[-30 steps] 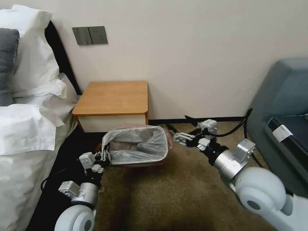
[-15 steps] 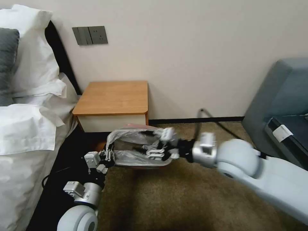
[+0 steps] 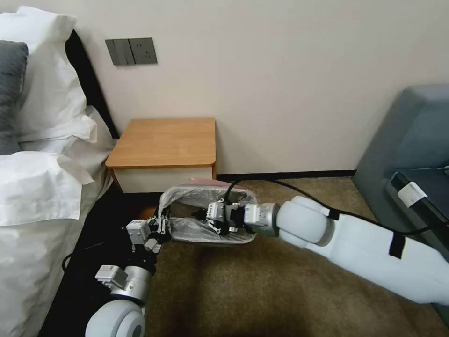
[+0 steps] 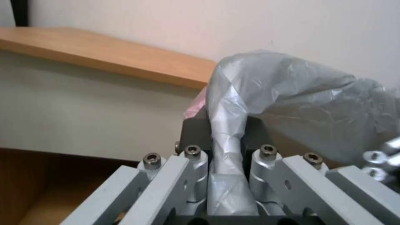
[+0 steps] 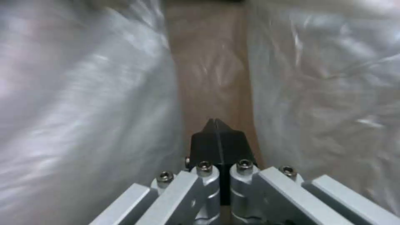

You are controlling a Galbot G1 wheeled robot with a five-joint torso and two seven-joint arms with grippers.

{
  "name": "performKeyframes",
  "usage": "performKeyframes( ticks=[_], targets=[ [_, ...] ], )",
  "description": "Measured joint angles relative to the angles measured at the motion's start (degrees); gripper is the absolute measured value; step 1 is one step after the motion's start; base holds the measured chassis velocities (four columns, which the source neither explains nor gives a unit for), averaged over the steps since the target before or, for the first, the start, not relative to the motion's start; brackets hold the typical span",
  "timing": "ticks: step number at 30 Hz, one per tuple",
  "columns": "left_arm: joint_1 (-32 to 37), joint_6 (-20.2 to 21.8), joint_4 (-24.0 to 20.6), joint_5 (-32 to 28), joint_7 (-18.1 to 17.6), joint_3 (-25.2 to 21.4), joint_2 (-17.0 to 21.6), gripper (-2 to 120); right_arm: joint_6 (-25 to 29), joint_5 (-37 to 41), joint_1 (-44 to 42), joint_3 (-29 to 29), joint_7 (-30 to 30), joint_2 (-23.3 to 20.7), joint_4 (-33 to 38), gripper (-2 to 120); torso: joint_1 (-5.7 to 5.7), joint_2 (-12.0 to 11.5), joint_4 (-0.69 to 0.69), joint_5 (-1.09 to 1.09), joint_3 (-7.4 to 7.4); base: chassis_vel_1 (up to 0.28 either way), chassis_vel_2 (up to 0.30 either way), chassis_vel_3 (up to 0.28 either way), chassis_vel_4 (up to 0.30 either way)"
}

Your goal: Pick up the garbage bag from the table and place it over the trash can.

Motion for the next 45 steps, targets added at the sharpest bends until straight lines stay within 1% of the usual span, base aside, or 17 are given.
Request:
performKeyframes(
  ticks=[1, 4, 7, 18, 26, 29, 30, 32, 33, 34, 37, 38, 39, 42, 43, 45],
  targets=[
    [0.00, 0.00, 0.00, 0.00, 0.00, 0.00, 0.00, 9, 0.00, 0.00, 0.00, 0.00, 0.00, 0.00, 0.00, 0, 0.00, 0.00, 0.00, 0.00, 0.00, 0.000, 0.000, 0.000, 0.000],
    [0.01, -0.37, -0.05, 1.25, 0.29, 0.46, -0.05, 9, -2.24, -0.12, 0.91, -1.39, 2.30, 1.93, -1.81, 0, 0.00, 0.00, 0.00, 0.00, 0.00, 0.000, 0.000, 0.000, 0.000],
    [0.03, -0.51, -0.36, 1.52, 0.46, 0.56, -0.04, 9, -2.90, -0.06, 1.51, -2.60, 3.08, 2.77, -3.01, 0, 0.00, 0.00, 0.00, 0.00, 0.00, 0.000, 0.000, 0.000, 0.000],
    [0.61, -0.99, -1.20, 1.91, 0.88, 0.47, -0.16, 9, -5.33, 1.00, 2.75, -5.00, 5.72, 4.49, -6.73, 0, 0.00, 0.00, 0.00, 0.01, 0.00, 0.000, 0.000, 0.000, 0.000],
    [0.94, -1.27, -1.38, 2.64, 1.19, 0.57, -0.41, 9, -7.47, 2.48, 4.19, -6.20, 7.78, 4.76, -6.75, 0, 0.00, 0.00, 0.00, 0.00, 0.00, 0.000, 0.000, 0.000, 0.000],
    [0.74, -1.28, -0.96, 2.66, 0.89, 0.41, -0.57, 9, -8.42, 7.20, 4.34, -6.38, 11.58, 4.42, -3.55, 0, 0.00, 0.00, 0.00, 0.01, 0.00, 0.000, 0.000, 0.000, 0.000],
    [0.74, -1.28, -0.96, 2.66, 0.89, 0.41, -0.57, 9, -8.42, 7.20, 4.34, -6.38, 11.58, 4.42, -3.55, 0, 0.00, 0.00, 0.00, 0.01, 0.00, 0.000, 0.000, 0.000, 0.000],
    [0.53, -1.21, -0.20, 2.21, 0.21, 0.30, -0.68, 9, -8.86, 11.29, 4.39, -5.89, 14.06, 3.93, -1.45, 0, 0.00, 0.00, 0.00, 0.00, 0.00, 0.000, 0.000, 0.000, 0.000],
    [0.38, -1.02, 0.38, 1.48, -0.14, 0.13, -0.80, 9, -9.21, 14.64, 4.42, -5.56, 16.07, 3.48, 0.12, 0, 0.00, 0.00, 0.00, 0.00, 0.00, 0.000, 0.000, 0.000, 0.000],
    [0.38, -1.02, 0.38, 1.48, -0.14, 0.13, -0.80, 9, -9.21, 14.64, 4.42, -5.56, 16.07, 3.48, 0.12, 0, 0.00, 0.00, 0.00, 0.00, 0.00, 0.000, 0.000, 0.000, 0.000],
    [0.16, -0.55, 1.76, -0.43, -0.79, -0.29, -1.07, 9, -10.67, 20.25, 4.44, -4.60, 19.88, 2.11, 3.26, 0, 0.00, 0.00, 0.01, 0.00, 0.00, 0.000, 0.000, 0.000, 0.000],
    [0.16, -0.55, 1.76, -0.43, -0.79, -0.29, -1.07, 9, -10.67, 20.25, 4.44, -4.60, 19.88, 2.11, 3.26, 0, 0.00, 0.00, 0.01, 0.00, 0.00, 0.000, 0.000, 0.000, 0.000],
    [0.15, -0.45, 2.03, -1.00, -1.06, -0.42, -1.12, 9, -10.96, 22.04, 4.35, -4.16, 20.99, 1.53, 4.21, 0, 0.00, 0.00, 0.00, 0.00, 0.00, 0.000, 0.000, 0.000, 0.000],
    [0.16, 0.28, 2.41, -2.87, -2.37, -0.91, -1.24, 9, -11.23, 29.94, 2.12, -1.30, 25.45, -1.03, 7.83, 0, 0.00, 0.00, 0.01, 0.01, 0.00, 0.000, 0.000, 0.000, 0.000],
    [0.16, 0.28, 2.41, -2.87, -2.37, -0.91, -1.24, 9, -11.23, 29.94, 2.12, -1.30, 25.45, -1.03, 7.83, 0, 0.00, 0.00, 0.01, 0.01, 0.00, 0.000, 0.000, 0.000, 0.000],
    [0.30, 1.58, 2.45, -3.81, -3.67, -1.23, -1.23, 9, -10.83, 36.68, -1.93, 3.38, 30.08, -2.86, 12.31, 0, 0.00, 0.00, 0.00, 0.01, 0.00, 0.000, 0.000, 0.000, 0.000]
  ],
)
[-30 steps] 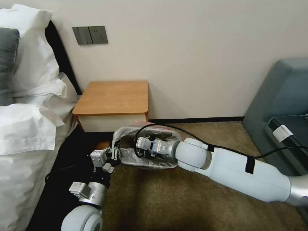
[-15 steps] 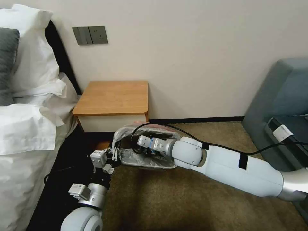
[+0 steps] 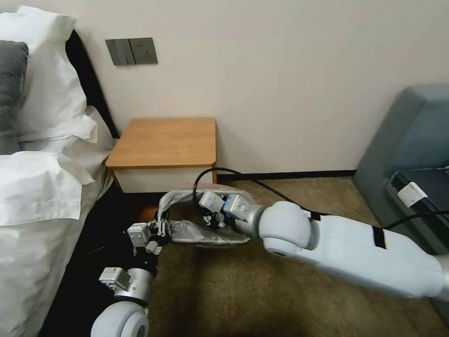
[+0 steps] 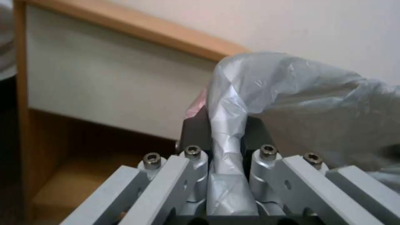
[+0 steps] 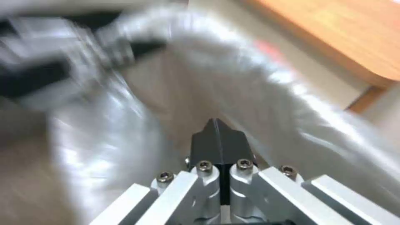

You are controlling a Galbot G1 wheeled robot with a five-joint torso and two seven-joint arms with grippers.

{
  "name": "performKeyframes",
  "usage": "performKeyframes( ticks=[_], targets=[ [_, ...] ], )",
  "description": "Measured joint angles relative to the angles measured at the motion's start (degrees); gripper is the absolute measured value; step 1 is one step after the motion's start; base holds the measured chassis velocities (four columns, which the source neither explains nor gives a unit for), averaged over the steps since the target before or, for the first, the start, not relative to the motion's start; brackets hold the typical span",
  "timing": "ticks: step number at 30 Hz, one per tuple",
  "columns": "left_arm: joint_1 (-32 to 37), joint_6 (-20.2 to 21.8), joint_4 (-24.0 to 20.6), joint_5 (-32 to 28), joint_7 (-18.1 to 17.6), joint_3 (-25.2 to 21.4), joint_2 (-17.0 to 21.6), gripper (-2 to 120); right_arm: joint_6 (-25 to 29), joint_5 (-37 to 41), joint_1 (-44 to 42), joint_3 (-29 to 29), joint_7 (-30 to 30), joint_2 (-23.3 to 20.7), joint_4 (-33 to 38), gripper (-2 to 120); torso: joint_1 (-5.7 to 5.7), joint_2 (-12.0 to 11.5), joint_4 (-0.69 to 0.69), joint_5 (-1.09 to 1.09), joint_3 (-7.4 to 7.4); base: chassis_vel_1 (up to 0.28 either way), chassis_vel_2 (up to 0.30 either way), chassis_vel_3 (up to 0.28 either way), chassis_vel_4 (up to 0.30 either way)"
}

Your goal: Pick up the garbage bag from the table and place it over the trash can.

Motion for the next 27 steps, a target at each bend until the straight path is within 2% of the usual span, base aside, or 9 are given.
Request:
performKeyframes(
  ticks=[2, 6, 9, 10, 11, 13, 15, 17, 27],
  targets=[
    [0.24, 1.60, 0.03, -0.22, -1.44, -0.18, 0.16, 9, 1.51, 4.75, -4.64, 4.82, 4.95, -2.34, 4.94, 0, 0.00, 0.00, 0.01, 0.02, 0.00, 0.000, 0.000, 0.000, 0.000],
    [0.53, 3.49, 0.11, -0.42, -3.04, -0.20, 0.42, 9, 6.13, 4.83, -11.51, 10.69, 9.11, -6.19, 10.27, 0, 0.00, 0.00, 0.00, 0.00, 0.00, 0.000, 0.000, 0.000, 0.000],
    [0.96, 7.13, 0.03, -1.23, -5.72, 0.32, 0.53, 9, 8.35, -3.43, -28.19, 24.74, 9.99, -9.54, 14.16, 0, 0.00, 0.00, 0.00, 0.00, 0.00, 0.000, 0.000, 0.000, 0.000],
    [0.96, 7.13, 0.03, -1.23, -5.72, 0.32, 0.53, 9, 8.35, -3.43, -28.19, 24.74, 9.99, -9.54, 14.16, 0, 0.00, 0.00, 0.00, 0.00, 0.00, 0.000, 0.000, 0.000, 0.000],
    [1.11, 8.12, -0.02, -1.40, -6.66, 0.68, 0.53, 9, 9.63, -7.40, -35.21, 29.58, 11.19, -9.33, 14.72, 3, 0.00, 0.00, -0.02, 0.01, -0.01, 0.000, 0.000, 0.000, 0.000],
    [1.18, 9.03, -0.04, -1.41, -7.61, 1.18, 0.52, 9, 11.29, -10.60, -40.95, 33.71, 11.85, -8.26, 14.94, 6, 0.00, 0.00, -0.02, 0.02, -0.01, 0.000, 0.000, 0.000, 0.000],
    [1.37, 11.11, -0.04, -1.54, -10.58, 3.00, 0.54, 9, 14.84, -19.09, -53.73, 42.53, 12.40, -3.55, 14.91, 17, 0.00, 0.00, -0.01, 0.00, -0.01, 0.000, 0.000, 0.000, 0.000],
    [1.71, 11.94, -0.03, -1.54, -11.96, 4.43, 0.55, 9, 17.60, -25.29, -60.55, 46.30, 12.36, 0.88, 14.61, 25, 0.00, 0.01, -0.02, 0.01, -0.01, 0.000, 0.000, 0.000, 0.000],
    [2.44, 12.25, 2.28, -0.07, -13.64, 8.29, 0.73, 9, 22.61, -37.08, -69.34, 47.87, 11.72, 10.43, 13.76, 58, 0.00, 0.00, 0.00, -0.01, -0.01, 0.000, 0.000, 0.000, 0.000]
  ],
)
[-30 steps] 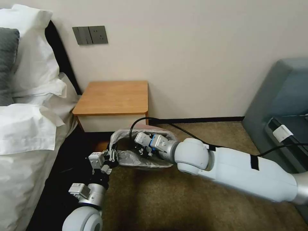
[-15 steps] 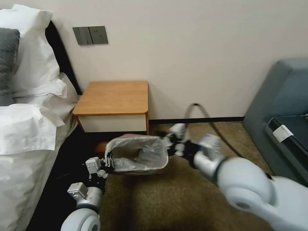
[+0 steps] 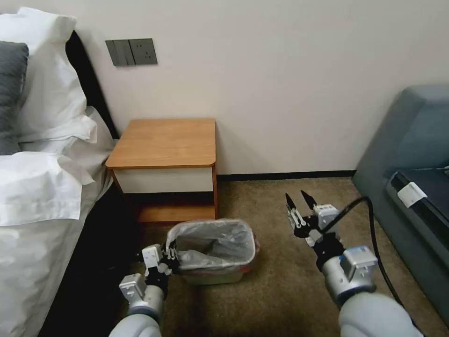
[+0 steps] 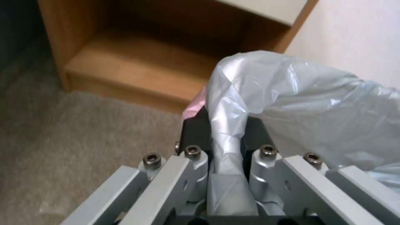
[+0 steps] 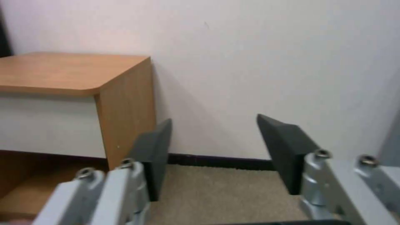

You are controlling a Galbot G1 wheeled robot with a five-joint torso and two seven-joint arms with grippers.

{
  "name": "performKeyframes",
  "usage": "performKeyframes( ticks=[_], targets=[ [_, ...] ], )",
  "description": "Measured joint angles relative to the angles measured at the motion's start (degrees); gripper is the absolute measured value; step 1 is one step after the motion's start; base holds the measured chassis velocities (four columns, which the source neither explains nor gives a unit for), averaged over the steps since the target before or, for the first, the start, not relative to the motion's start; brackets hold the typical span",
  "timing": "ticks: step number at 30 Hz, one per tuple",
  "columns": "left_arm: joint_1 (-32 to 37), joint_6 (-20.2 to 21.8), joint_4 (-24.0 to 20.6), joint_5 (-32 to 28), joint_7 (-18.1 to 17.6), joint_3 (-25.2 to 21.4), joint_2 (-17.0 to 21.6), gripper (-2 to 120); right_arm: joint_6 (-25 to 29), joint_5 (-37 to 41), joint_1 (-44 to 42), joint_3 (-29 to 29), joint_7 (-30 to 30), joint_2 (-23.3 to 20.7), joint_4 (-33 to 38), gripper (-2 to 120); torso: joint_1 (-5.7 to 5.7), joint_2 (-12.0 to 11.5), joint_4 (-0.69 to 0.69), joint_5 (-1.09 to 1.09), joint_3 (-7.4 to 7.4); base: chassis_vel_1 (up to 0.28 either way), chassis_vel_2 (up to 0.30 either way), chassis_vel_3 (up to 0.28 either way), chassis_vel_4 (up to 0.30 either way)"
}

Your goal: Pick up the garbage bag from the table and place it over the trash can.

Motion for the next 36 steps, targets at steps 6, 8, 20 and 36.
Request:
performKeyframes(
  ticks=[6, 8, 20, 36],
  targets=[
    [-0.28, -0.07, 2.25, 0.98, -0.02, 1.26, -0.15, 9, 0.46, -0.41, 0.50, -0.37, -0.03, 1.38, -0.75, 82, 0.00, 0.00, 0.01, 0.00, 0.01, 0.000, 0.000, 0.000, 0.000],
    [-0.37, -0.10, 2.55, 1.15, -0.01, 1.43, -0.17, 9, 0.47, -0.41, 0.63, -0.39, -0.03, 1.47, -0.78, 87, 0.00, 0.00, 0.01, 0.00, 0.01, 0.000, 0.000, 0.000, 0.000],
    [-0.64, -0.94, 4.43, 3.38, -0.03, 1.97, -0.20, 51, 0.47, 0.34, 1.27, 0.21, 0.21, 1.61, -0.84, 100, 0.00, 0.00, 0.00, 0.00, 0.01, 0.000, 0.000, 0.000, 0.000],
    [2.21, -7.89, -2.64, 7.97, 5.71, -4.02, 1.27, 99, 3.10, -2.01, -1.46, 0.10, 0.26, 4.74, -0.97, 100, 0.00, 0.00, 0.00, 0.00, 0.01, 0.000, 0.000, 0.000, 0.000]
  ],
)
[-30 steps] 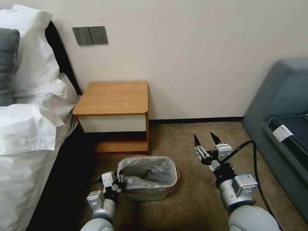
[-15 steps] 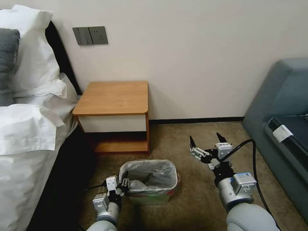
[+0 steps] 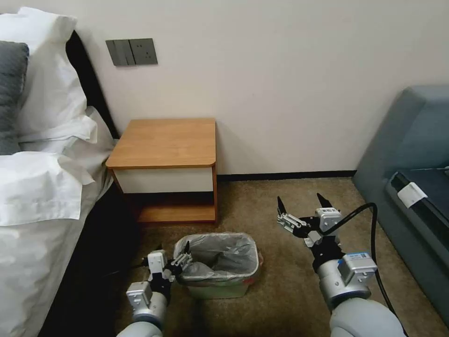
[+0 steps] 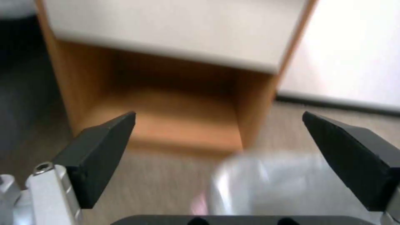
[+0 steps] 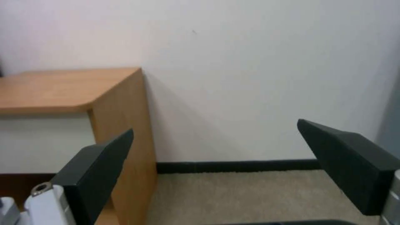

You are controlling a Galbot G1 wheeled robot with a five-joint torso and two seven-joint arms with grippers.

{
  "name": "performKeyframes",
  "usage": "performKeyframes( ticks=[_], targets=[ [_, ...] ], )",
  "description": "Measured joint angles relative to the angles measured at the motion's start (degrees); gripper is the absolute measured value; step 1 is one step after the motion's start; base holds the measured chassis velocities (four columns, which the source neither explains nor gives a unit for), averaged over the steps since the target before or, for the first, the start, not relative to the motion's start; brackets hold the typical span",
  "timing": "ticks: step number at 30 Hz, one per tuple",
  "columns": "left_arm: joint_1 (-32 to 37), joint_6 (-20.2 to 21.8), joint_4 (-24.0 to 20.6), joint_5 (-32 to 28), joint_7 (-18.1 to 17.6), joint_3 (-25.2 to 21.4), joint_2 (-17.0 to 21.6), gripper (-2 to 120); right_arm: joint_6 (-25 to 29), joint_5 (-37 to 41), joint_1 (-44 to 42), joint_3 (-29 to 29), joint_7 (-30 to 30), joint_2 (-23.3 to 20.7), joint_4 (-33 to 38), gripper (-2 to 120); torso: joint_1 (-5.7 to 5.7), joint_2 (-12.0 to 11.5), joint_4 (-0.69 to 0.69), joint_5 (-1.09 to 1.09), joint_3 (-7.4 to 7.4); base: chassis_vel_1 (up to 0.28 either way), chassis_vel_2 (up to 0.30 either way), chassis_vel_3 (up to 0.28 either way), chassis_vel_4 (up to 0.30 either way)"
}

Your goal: Pick up the garbage bag from the table and place it over the trash can.

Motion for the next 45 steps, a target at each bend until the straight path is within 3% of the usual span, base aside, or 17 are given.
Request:
performKeyframes(
  ticks=[2, 4, 5, 8, 9, 12, 15, 24, 34, 45],
  targets=[
    [0.29, -0.94, -0.93, -0.03, 0.57, -0.67, 0.27, 100, 2.02, -0.49, -0.94, 0.83, -1.15, 0.33, -0.73, 100, 0.00, 0.00, 0.00, 0.01, 0.00, 0.000, 0.000, 0.000, 0.000],
    [1.20, -2.17, -2.44, -0.66, 5.12, -1.68, 0.59, 100, 8.18, -2.15, -3.83, 3.93, -6.56, 1.09, -3.36, 100, 0.00, 0.00, 0.00, 0.00, 0.00, 0.000, 0.000, 0.000, 0.000],
    [1.20, -2.17, -2.44, -0.66, 5.12, -1.68, 0.59, 100, 8.18, -2.15, -3.83, 3.93, -6.56, 1.09, -3.36, 100, 0.00, 0.00, 0.00, 0.00, 0.00, 0.000, 0.000, 0.000, 0.000],
    [2.69, -3.60, -3.28, -2.08, 12.36, -5.28, 0.59, 100, 16.77, -5.77, -6.67, 10.05, -15.03, 3.04, -8.69, 100, 0.00, 0.00, -0.01, -0.01, 0.00, 0.000, 0.000, 0.000, 0.000],
    [2.69, -3.60, -3.28, -2.08, 12.36, -5.28, 0.59, 100, 16.77, -5.77, -6.67, 10.05, -15.03, 3.04, -8.69, 100, 0.00, 0.00, -0.01, -0.01, 0.00, 0.000, 0.000, 0.000, 0.000],
    [4.47, -6.59, -3.08, -2.97, 16.41, -13.58, -0.23, 100, 19.15, -9.65, -9.25, 13.11, -16.50, 6.64, -11.30, 100, 0.00, 0.00, 0.00, 0.00, 0.00, 0.000, 0.000, 0.000, 0.000],
    [5.79, -8.28, -2.90, -2.45, 17.64, -17.75, -1.50, 100, 19.10, -10.15, -11.17, 13.14, -16.34, 8.92, -10.86, 100, 0.00, 0.00, -0.01, -0.01, 0.00, 0.000, 0.000, 0.000, 0.000],
    [10.92, -11.21, -5.26, 2.46, 18.27, -21.73, -5.33, 100, 19.21, -11.31, -13.40, 13.39, -16.47, 13.86, -9.59, 100, 0.00, 0.00, 0.00, -0.01, 0.00, 0.000, 0.000, 0.000, 0.000],
    [19.74, -14.70, -6.80, 8.61, 17.59, -16.09, -11.20, 100, 23.69, -13.64, -17.62, 13.11, -16.53, 18.21, -10.18, 100, 0.00, 0.00, 0.01, 0.01, -0.01, 0.000, 0.000, 0.000, 0.000],
    [19.32, -15.78, -5.23, 10.11, 17.03, -15.53, -11.68, 100, 24.94, -14.68, -19.75, 11.80, -15.09, 18.57, -10.69, 100, 0.00, 0.00, 0.00, 0.00, 0.00, 0.000, 0.000, 0.000, 0.000]
  ],
)
